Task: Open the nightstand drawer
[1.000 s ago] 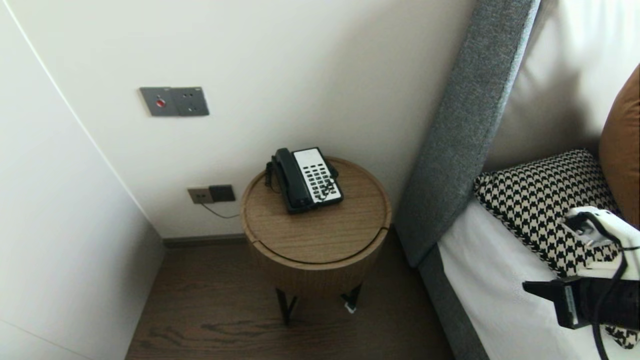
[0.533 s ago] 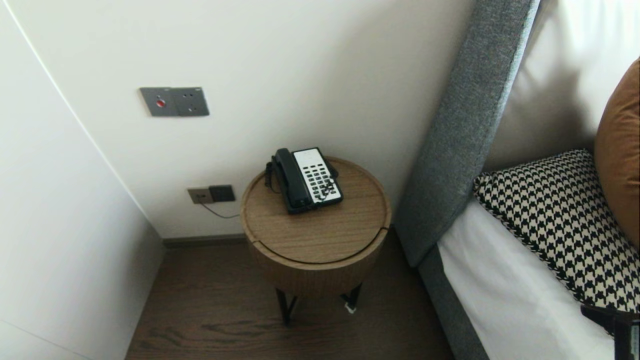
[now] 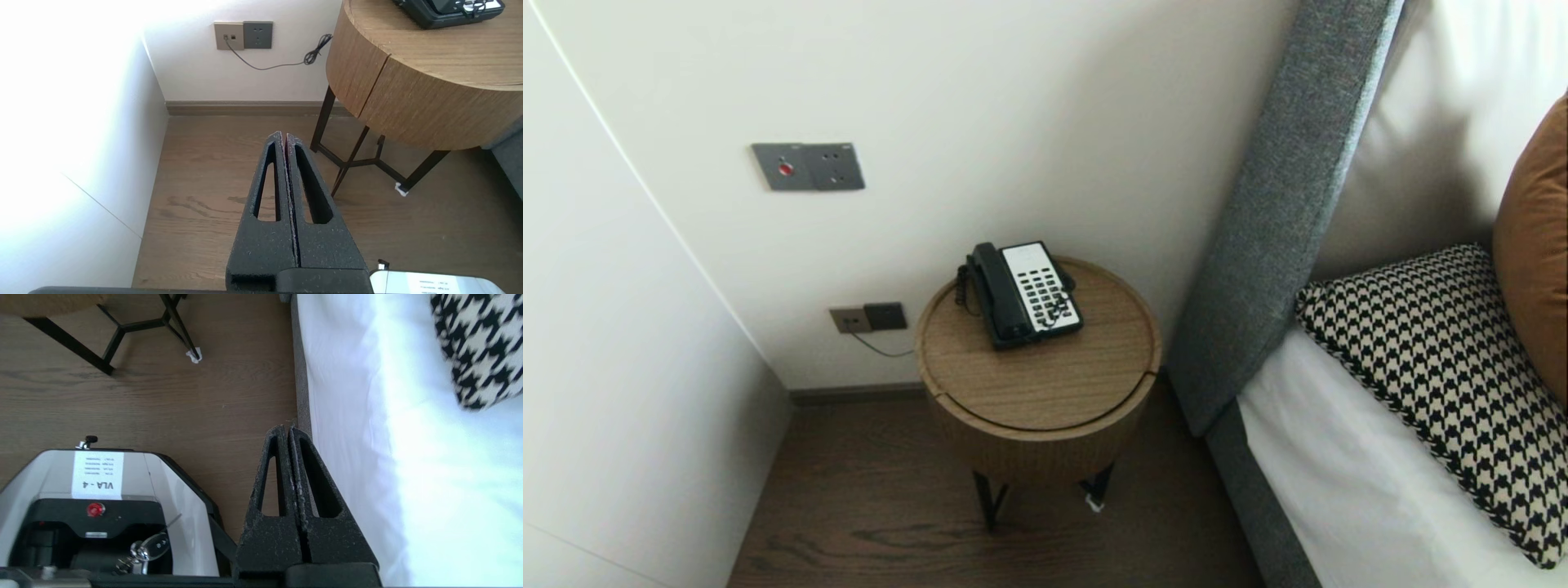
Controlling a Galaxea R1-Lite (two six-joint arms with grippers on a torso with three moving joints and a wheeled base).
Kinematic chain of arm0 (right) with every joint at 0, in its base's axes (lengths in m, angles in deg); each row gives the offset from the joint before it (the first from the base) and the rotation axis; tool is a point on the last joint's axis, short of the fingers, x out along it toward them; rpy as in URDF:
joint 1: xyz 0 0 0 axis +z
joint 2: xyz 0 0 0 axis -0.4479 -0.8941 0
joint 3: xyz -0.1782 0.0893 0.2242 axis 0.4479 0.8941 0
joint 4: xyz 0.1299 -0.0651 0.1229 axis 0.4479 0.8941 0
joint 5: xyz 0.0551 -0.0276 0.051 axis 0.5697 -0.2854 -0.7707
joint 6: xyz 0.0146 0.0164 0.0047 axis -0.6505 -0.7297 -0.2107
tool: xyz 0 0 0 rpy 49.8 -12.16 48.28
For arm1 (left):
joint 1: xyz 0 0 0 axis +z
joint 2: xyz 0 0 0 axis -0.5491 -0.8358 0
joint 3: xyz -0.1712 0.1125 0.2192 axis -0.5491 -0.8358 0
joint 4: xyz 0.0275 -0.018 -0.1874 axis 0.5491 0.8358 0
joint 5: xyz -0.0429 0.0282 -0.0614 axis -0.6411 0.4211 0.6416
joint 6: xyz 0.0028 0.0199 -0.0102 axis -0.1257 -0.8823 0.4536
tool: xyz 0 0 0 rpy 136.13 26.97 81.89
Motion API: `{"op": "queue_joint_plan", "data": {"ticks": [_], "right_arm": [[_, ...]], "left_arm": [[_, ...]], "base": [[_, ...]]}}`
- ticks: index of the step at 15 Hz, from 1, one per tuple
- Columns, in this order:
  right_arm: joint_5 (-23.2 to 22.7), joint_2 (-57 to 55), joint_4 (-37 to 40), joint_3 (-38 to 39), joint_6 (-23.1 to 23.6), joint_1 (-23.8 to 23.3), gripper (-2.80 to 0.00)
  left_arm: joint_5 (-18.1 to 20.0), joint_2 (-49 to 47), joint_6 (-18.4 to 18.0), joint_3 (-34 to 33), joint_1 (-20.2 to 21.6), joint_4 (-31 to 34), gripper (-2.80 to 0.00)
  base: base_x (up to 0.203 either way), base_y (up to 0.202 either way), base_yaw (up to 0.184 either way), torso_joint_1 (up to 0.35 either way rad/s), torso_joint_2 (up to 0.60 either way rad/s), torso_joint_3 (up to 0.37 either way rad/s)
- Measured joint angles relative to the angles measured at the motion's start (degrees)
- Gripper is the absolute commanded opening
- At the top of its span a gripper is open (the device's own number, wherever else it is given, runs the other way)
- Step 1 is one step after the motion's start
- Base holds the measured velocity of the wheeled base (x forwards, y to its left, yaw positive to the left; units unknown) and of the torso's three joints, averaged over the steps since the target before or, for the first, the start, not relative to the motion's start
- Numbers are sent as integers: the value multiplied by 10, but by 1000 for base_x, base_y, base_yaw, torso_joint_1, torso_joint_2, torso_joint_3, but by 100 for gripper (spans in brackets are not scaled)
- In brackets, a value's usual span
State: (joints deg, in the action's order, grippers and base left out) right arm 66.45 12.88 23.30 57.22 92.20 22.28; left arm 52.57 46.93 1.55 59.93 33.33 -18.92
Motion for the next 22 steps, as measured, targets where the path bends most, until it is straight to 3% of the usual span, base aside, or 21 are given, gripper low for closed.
{"op": "queue_joint_plan", "data": {"ticks": [4,8,18,22], "right_arm": [[3,79,0,48,34,2,-280],[20,149,4,58,39,6,-280],[30,304,2,78,22,29,-280],[33,345,2,79,-8,35,-280]], "left_arm": [[0,0,0,0,0,0,-280],[0,0,0,0,0,0,-280],[0,0,0,0,0,0,-280],[0,0,0,0,0,0,-280]], "base": [[0,0,0,0,0,0],[0,0,0,0,0,0],[0,0,0,0,0,0],[0,0,0,0,0,0]]}}
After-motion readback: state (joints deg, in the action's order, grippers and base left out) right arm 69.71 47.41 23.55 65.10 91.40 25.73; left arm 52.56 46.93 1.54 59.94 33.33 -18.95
